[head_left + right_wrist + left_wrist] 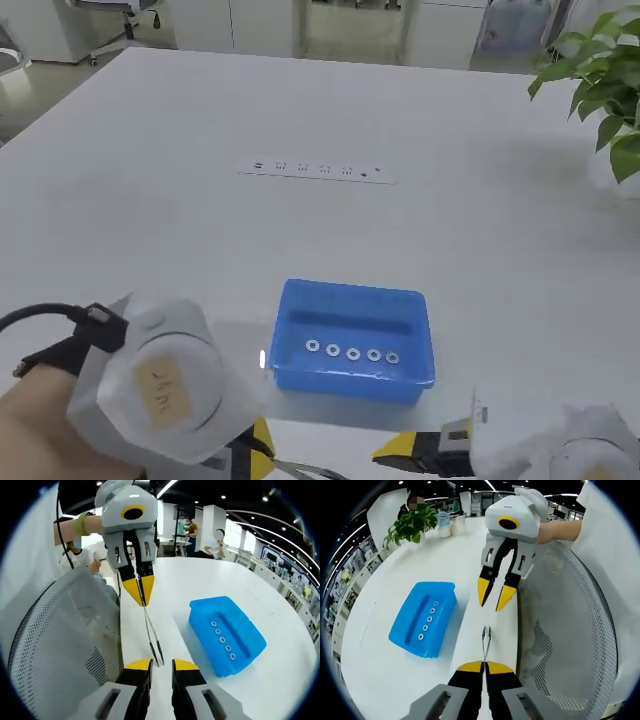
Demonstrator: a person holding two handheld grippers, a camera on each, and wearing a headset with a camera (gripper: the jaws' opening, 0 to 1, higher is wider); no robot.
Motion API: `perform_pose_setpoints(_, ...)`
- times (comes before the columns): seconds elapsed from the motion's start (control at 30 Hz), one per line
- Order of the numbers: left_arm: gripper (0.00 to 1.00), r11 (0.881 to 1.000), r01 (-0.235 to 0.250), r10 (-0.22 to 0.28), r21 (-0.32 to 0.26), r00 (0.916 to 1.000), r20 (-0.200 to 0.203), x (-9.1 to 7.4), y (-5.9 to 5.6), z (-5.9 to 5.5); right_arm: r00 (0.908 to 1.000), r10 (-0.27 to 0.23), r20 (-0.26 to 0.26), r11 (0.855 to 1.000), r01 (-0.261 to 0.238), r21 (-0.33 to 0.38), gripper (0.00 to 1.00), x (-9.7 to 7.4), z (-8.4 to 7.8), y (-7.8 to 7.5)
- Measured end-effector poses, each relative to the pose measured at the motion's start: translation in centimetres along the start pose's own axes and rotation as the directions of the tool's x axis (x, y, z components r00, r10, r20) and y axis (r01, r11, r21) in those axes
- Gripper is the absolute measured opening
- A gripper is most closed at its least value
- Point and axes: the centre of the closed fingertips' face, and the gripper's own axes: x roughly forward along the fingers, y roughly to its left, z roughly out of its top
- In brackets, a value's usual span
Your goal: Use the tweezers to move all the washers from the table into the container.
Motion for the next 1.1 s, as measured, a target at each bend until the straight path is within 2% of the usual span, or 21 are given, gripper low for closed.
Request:
perform_pose_setpoints(0.13, 0.00, 1.000, 0.011, -0.011, 0.001, 0.9994, -0.034, 1.0, 0.0, -1.0, 0.9970, -0.065, 0.042, 0.993, 0.060, 0.104, 0.13, -1.5, -0.3, -1.3)
perform_pose_setpoints(0.27, 0.00, 1.000, 0.022, -0.022, 0.005, 0.9982, -0.056, 1.9, 0.1, -1.3, 0.9851, -0.140, 0.100, 0.974, 0.119, 0.195, 0.14, -3.2, -0.2, -2.7)
perform_pose_setpoints(0.33, 0.00, 1.000, 0.024, -0.022, 0.017, 0.9966, -0.079, 2.3, 0.2, -1.5, 0.9806, -0.164, 0.107, 0.963, 0.136, 0.231, 0.14, -3.9, -0.5, -3.1)
perform_pose_setpoints(0.43, 0.00, 0.999, 0.026, -0.022, 0.036, 0.9947, -0.100, 2.9, 0.4, -1.5, 0.9750, -0.195, 0.106, 0.955, 0.165, 0.247, 0.13, -4.7, -1.0, -3.6)
perform_pose_setpoints(0.7, 0.00, 0.998, 0.033, -0.026, 0.055, 0.9921, -0.123, 4.1, 0.6, -0.8, 0.9699, -0.221, 0.102, 0.940, 0.184, 0.286, 0.13, -5.2, -1.8, -3.8)
perform_pose_setpoints(0.97, 0.00, 0.998, 0.032, -0.022, 0.061, 0.9887, -0.148, 5.2, 0.8, -0.4, 0.9714, -0.215, 0.100, 0.940, 0.178, 0.292, 0.13, -4.7, -1.8, -3.5)
perform_pose_setpoints(1.1, 0.00, 0.995, 0.041, -0.025, 0.086, 0.9830, -0.182, 6.0, 0.8, -0.7, 0.9706, -0.218, 0.101, 0.938, 0.181, 0.296, 0.13, -4.7, -1.8, -3.5)
